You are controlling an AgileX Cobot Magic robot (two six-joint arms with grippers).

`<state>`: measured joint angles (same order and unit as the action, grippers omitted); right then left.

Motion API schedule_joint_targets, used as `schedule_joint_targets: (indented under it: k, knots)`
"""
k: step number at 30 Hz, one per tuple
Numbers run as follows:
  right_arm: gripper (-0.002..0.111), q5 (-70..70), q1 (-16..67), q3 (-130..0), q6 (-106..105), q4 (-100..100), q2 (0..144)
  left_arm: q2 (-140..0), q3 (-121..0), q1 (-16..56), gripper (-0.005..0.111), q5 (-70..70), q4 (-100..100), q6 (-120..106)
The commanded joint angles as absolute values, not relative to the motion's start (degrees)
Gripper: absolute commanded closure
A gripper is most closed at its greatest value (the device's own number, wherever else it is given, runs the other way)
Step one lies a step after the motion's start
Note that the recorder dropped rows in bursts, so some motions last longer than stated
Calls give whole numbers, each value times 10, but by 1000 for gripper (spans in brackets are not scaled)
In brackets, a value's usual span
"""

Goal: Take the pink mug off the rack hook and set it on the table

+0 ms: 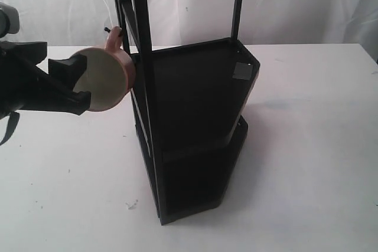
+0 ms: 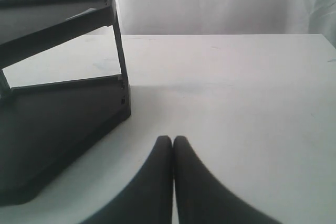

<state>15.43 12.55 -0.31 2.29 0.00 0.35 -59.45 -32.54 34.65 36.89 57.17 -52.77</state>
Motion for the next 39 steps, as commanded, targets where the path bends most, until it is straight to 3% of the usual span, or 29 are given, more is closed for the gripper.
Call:
schedule_joint_targets:
  k: [1, 12, 39]
  knots:
    - [108, 152, 120, 0, 24, -4, 0, -595, -327, 350, 44, 361, 564, -519]
    - [108, 151, 120, 0, 24, -4, 0, -647, -329, 350, 44, 410, 556, -511]
    - [108, 151, 120, 0, 24, -4, 0, -663, -367, 350, 44, 374, 593, -575]
